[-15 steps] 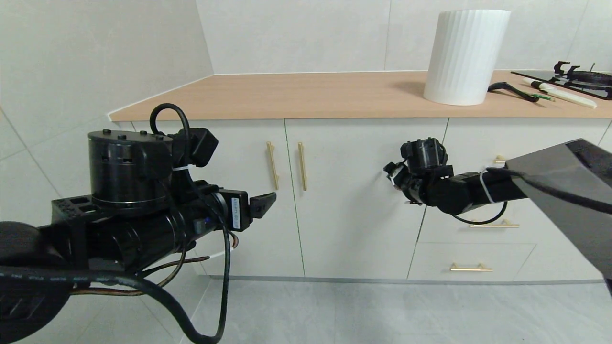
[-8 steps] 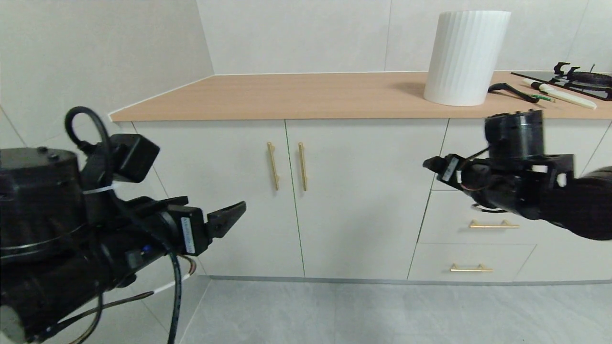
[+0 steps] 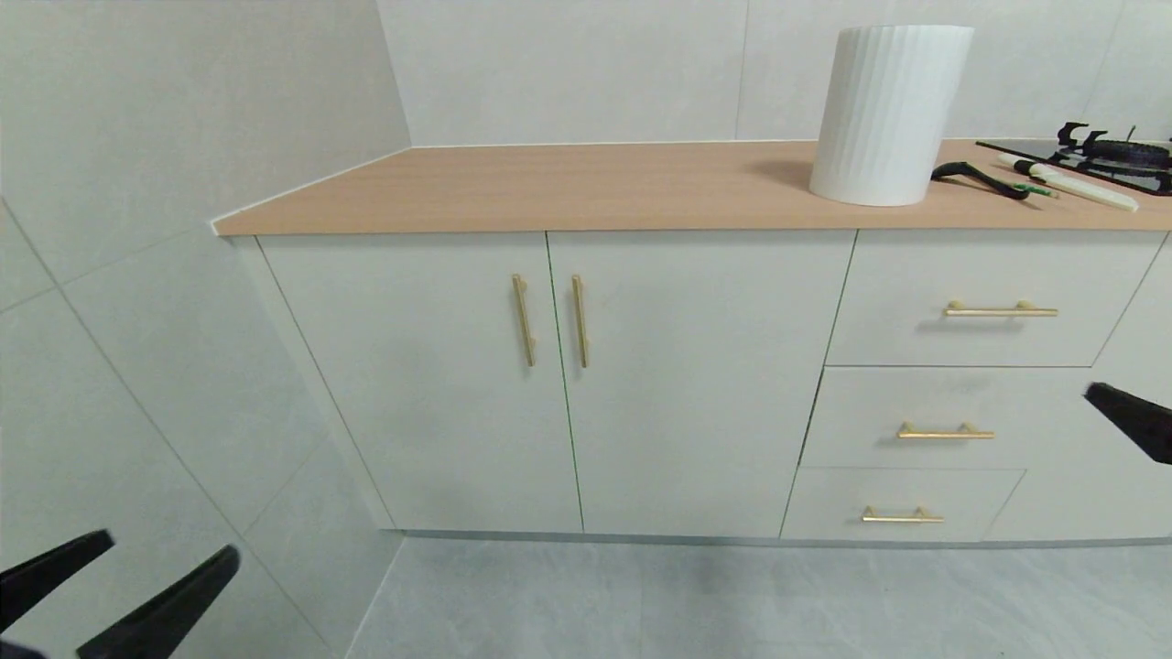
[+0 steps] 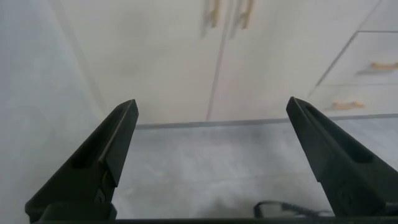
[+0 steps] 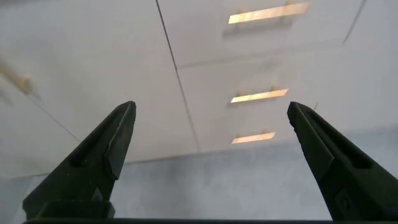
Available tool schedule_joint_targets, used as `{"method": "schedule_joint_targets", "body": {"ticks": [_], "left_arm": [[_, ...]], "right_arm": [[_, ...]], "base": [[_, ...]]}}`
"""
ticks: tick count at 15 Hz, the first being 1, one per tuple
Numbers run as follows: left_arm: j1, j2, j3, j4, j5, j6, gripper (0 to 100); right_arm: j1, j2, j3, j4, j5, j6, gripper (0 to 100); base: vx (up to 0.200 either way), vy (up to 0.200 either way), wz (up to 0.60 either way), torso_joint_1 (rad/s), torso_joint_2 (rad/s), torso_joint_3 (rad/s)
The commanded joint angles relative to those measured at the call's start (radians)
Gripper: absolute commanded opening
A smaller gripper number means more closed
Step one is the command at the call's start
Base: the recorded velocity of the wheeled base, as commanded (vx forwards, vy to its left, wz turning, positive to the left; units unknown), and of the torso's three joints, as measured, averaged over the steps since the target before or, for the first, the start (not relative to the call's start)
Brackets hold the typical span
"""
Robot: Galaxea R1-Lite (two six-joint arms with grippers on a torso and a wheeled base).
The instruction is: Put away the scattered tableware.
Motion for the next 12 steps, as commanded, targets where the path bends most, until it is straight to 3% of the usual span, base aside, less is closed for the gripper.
{"method": "schedule_joint_targets", "body": {"ticks": [1,4,5,6,7,8,11,12], "left_arm": [[0.127,-0.345,0.049,0.169,-0.053,0.060,100],[0.249,-0.556,0.061,0.284,-0.118,0.099,100],[0.252,-0.567,0.061,0.289,-0.121,0.099,100],[0.268,-0.589,0.069,0.300,-0.089,0.093,100],[0.269,-0.589,0.072,0.290,0.000,0.071,100],[0.283,-0.589,0.092,0.277,0.019,0.074,100],[0.315,-0.589,0.187,0.148,0.089,0.077,100],[0.394,-0.619,0.231,0.122,0.085,0.100,100]], "right_arm": [[-0.046,-0.421,0.172,-0.007,0.055,-0.198,100],[-0.160,-0.622,0.259,0.027,0.064,-0.302,100],[-0.166,-0.636,0.266,0.031,0.064,-0.305,100],[-0.212,-0.760,0.299,0.094,0.076,-0.319,100],[-0.240,-0.915,0.319,0.234,0.104,-0.328,100],[-0.260,-0.950,0.336,0.323,0.101,-0.328,100],[-0.260,-0.950,0.416,0.202,0.067,-0.329,100],[-0.260,-0.950,0.416,0.209,0.067,-0.329,100]], "base": [[0.000,0.000,0.00,0.000,0.00,0.000],[0.000,0.000,0.00,0.000,0.00,0.000],[0.000,0.000,0.00,0.000,0.00,0.000],[0.000,0.000,0.00,0.000,0.00,0.000],[0.000,0.000,0.00,0.000,0.00,0.000],[0.000,0.000,0.00,0.000,0.00,0.000],[0.000,0.000,0.00,0.000,0.00,0.000],[0.000,0.000,0.00,0.000,0.00,0.000]]}}
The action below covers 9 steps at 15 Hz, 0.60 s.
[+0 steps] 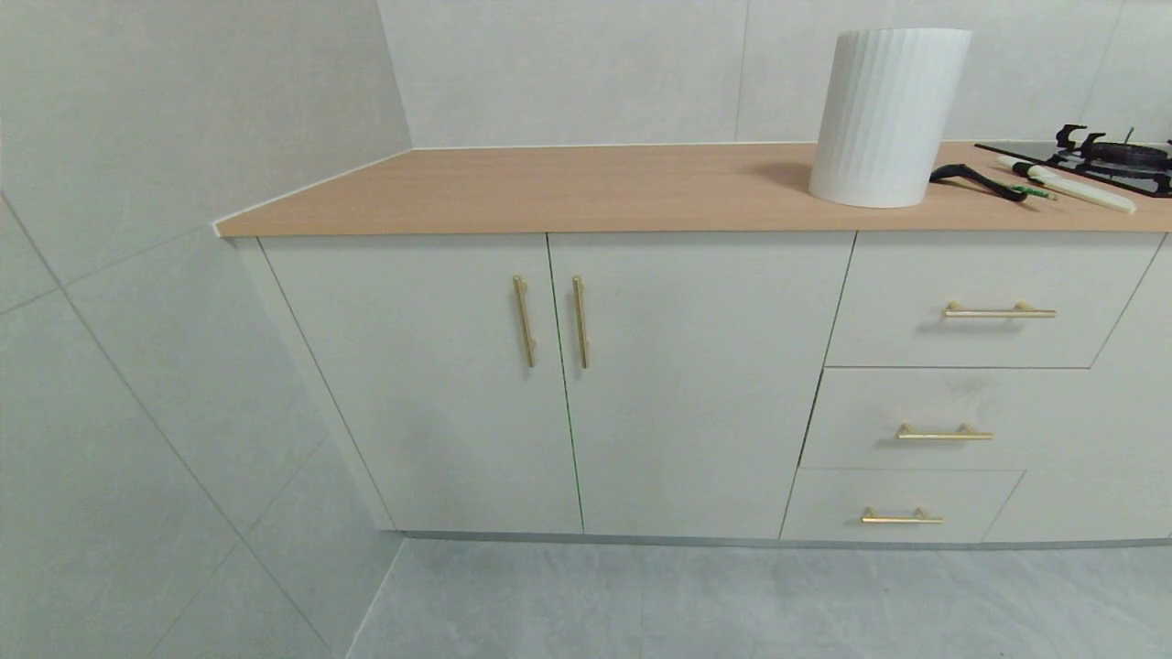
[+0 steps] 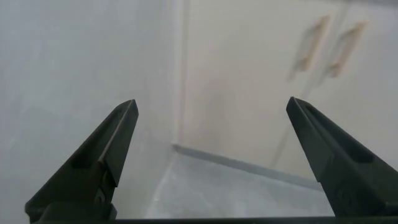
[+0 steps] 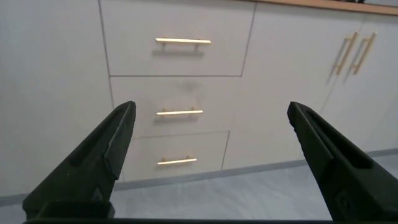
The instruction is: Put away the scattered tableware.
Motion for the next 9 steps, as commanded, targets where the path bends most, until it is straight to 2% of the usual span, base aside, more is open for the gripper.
{"method": "schedule_joint_targets", "body": {"ticks": [1,2,3,4,5,6,7,8,9], "left_arm": [[0.105,-0.102,0.089,-0.013,-0.015,0.055,100],[0.106,-0.102,0.116,-0.011,-0.009,0.063,100],[0.106,-0.102,0.116,0.024,-0.012,0.040,100],[0.106,-0.102,0.116,0.025,-0.024,0.040,100],[0.106,-0.102,0.116,0.028,-0.140,0.042,100],[0.106,-0.102,0.116,0.035,-0.222,0.043,100],[0.106,-0.102,0.116,0.035,-0.222,0.043,100],[0.106,-0.102,0.116,0.064,-0.285,0.077,100],[0.105,-0.102,0.116,0.065,-0.291,0.097,100]], "right_arm": [[-0.009,-0.053,0.021,0.001,-0.001,0.002,100],[-0.009,-0.053,0.021,0.009,-0.001,0.003,100],[-0.009,-0.053,0.021,0.061,-0.003,0.026,100],[-0.009,-0.053,0.021,0.090,-0.003,0.043,100],[-0.009,-0.053,0.021,0.163,-0.003,0.103,100],[-0.009,-0.053,0.021,0.177,0.000,0.134,100],[-0.009,-0.053,0.021,0.177,0.000,0.134,100],[-0.007,-0.052,0.021,0.176,0.008,0.135,100],[-0.007,-0.052,0.021,0.174,0.054,0.106,100]], "base": [[0.000,0.000,0.00,0.000,0.00,0.000],[0.000,0.000,0.00,0.000,0.00,0.000],[0.000,0.000,0.00,0.000,0.00,0.000],[0.000,0.000,0.00,0.000,0.00,0.000],[0.000,0.000,0.00,0.000,0.00,0.000],[0.000,0.000,0.00,0.000,0.00,0.000],[0.000,0.000,0.00,0.000,0.00,0.000],[0.000,0.000,0.00,0.000,0.00,0.000],[0.000,0.000,0.00,0.000,0.00,0.000]]}}
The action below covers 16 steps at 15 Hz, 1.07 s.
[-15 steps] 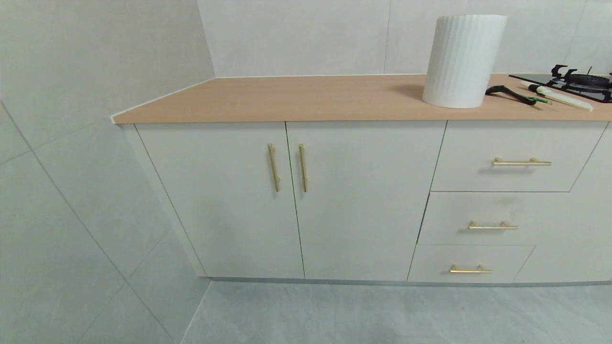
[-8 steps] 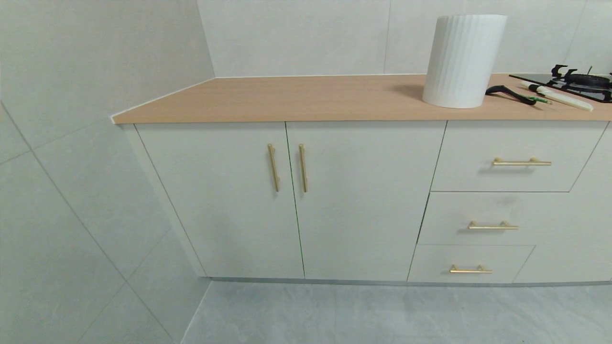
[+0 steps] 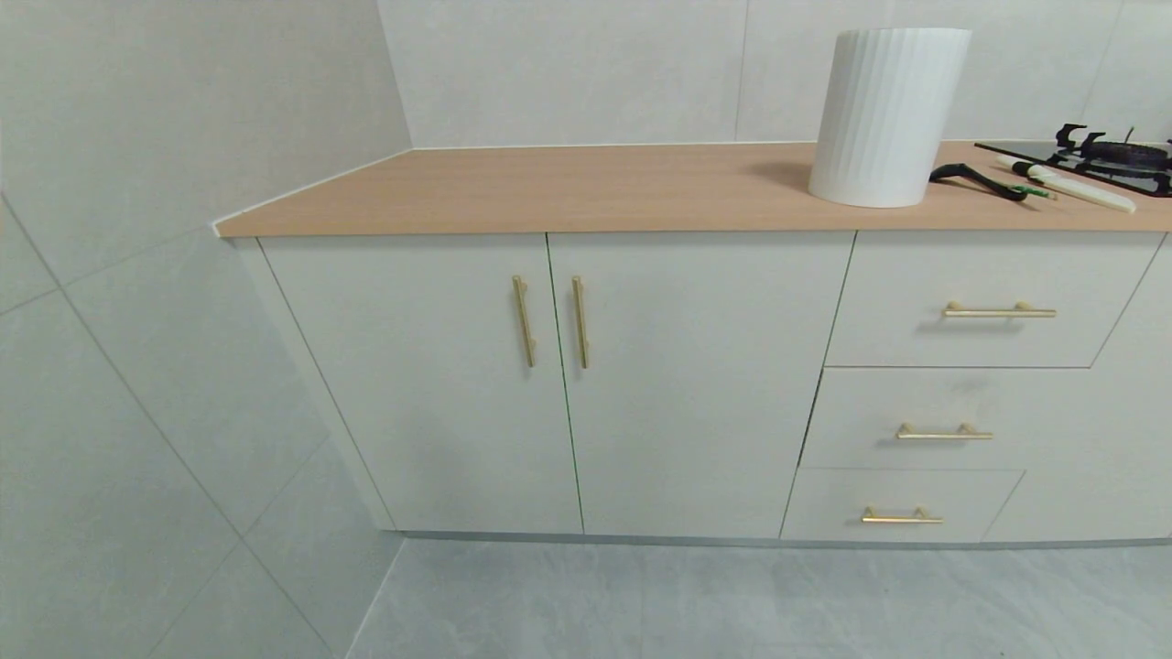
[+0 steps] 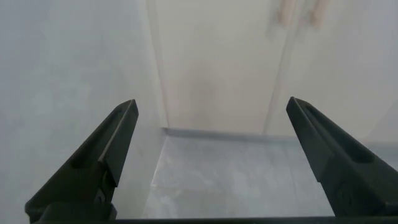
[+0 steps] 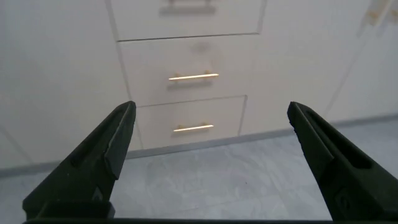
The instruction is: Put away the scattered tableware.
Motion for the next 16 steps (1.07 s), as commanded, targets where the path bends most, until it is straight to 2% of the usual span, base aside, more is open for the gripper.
{"method": "schedule_joint_targets", "body": {"ticks": [1,2,3,4,6,7,10,11,13,16], "left_arm": [[0.000,-0.001,0.000,0.002,-0.018,0.015,100],[0.000,-0.001,0.000,0.004,-0.023,0.021,100],[0.000,-0.001,0.000,0.004,-0.018,0.008,100],[0.000,-0.001,0.000,0.002,-0.015,-0.020,100],[0.000,-0.001,0.000,0.002,-0.017,-0.020,100],[0.000,-0.001,0.000,0.004,-0.017,-0.009,100],[0.000,-0.001,0.000,0.002,-0.015,-0.025,100],[0.000,-0.001,0.000,0.002,-0.015,-0.023,100],[0.001,-0.001,0.000,0.002,-0.017,-0.020,100],[0.000,-0.001,0.000,0.004,-0.017,-0.018,100]], "right_arm": [[0.001,0.003,0.000,-0.003,0.041,-0.024,100],[0.001,0.003,0.000,-0.003,0.047,-0.027,100],[0.001,0.003,0.000,-0.003,0.049,-0.029,100],[0.001,0.003,0.000,-0.003,0.059,-0.030,100],[0.001,0.003,0.000,0.000,0.110,-0.032,100],[0.001,0.003,0.000,0.002,0.219,0.007,100],[0.001,0.003,0.000,0.002,0.214,0.017,100],[0.001,0.003,0.000,0.011,0.174,0.028,100],[-0.001,0.003,0.000,0.057,0.165,0.086,100],[0.001,0.003,0.000,0.054,0.233,-0.001,100]], "base": [[0.000,0.000,0.00,0.000,0.00,0.000],[0.000,0.000,0.00,0.000,0.00,0.000],[0.000,0.000,0.00,0.000,0.00,0.000],[0.000,0.000,0.00,0.000,0.00,0.000],[0.000,0.000,0.00,0.000,0.00,0.000],[0.000,0.000,0.00,0.000,0.00,0.000],[0.000,0.000,0.00,0.000,0.00,0.000],[0.000,0.000,0.00,0.000,0.00,0.000],[0.000,0.000,0.00,0.000,0.00,0.000],[0.000,0.000,0.00,0.000,0.00,0.000]]}}
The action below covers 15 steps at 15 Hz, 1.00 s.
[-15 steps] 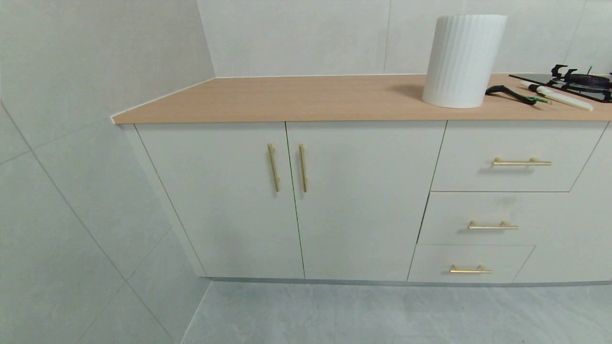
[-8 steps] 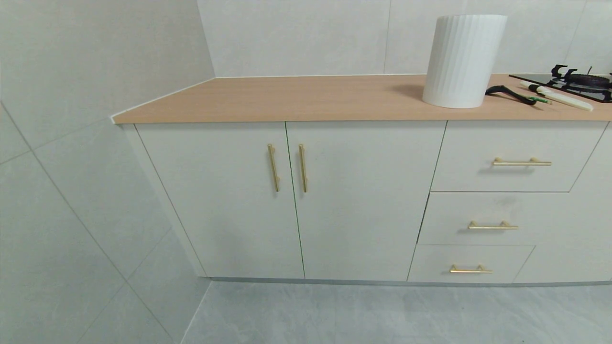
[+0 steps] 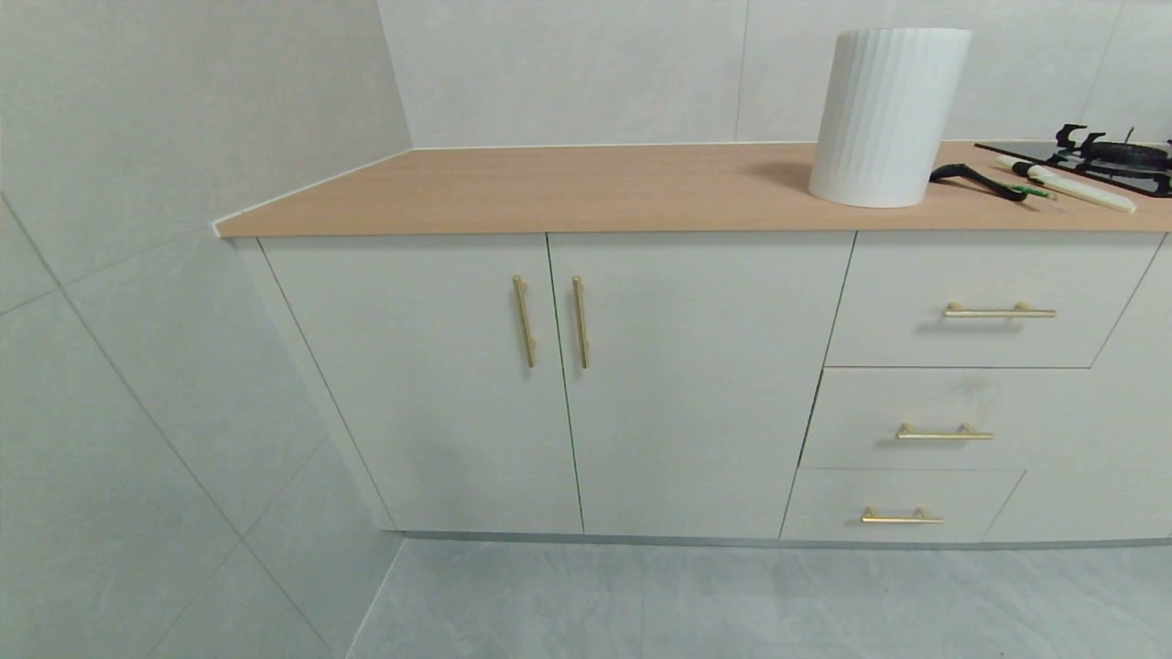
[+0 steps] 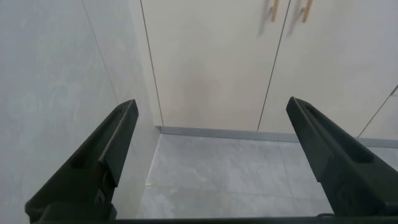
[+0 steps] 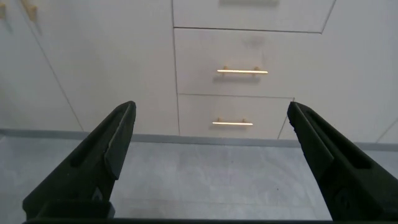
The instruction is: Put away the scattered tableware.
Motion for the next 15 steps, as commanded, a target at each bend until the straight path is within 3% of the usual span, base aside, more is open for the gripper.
{"method": "schedule_joint_targets", "body": {"ticks": [1,6,15], "left_arm": [[0.000,0.002,0.000,0.000,0.000,0.000,100],[0.000,0.002,0.000,0.000,-0.001,0.001,100],[0.000,0.002,0.000,0.000,-0.001,0.006,100]], "right_arm": [[0.001,0.003,0.000,0.004,0.004,-0.004,100],[0.001,0.003,0.000,0.004,0.007,0.053,100],[0.001,0.003,0.000,0.004,0.007,0.053,100]], "base": [[0.000,0.000,0.00,0.000,0.00,0.000],[0.000,0.000,0.00,0.000,0.00,0.000],[0.000,-0.200,0.00,0.002,0.00,0.002]]}}
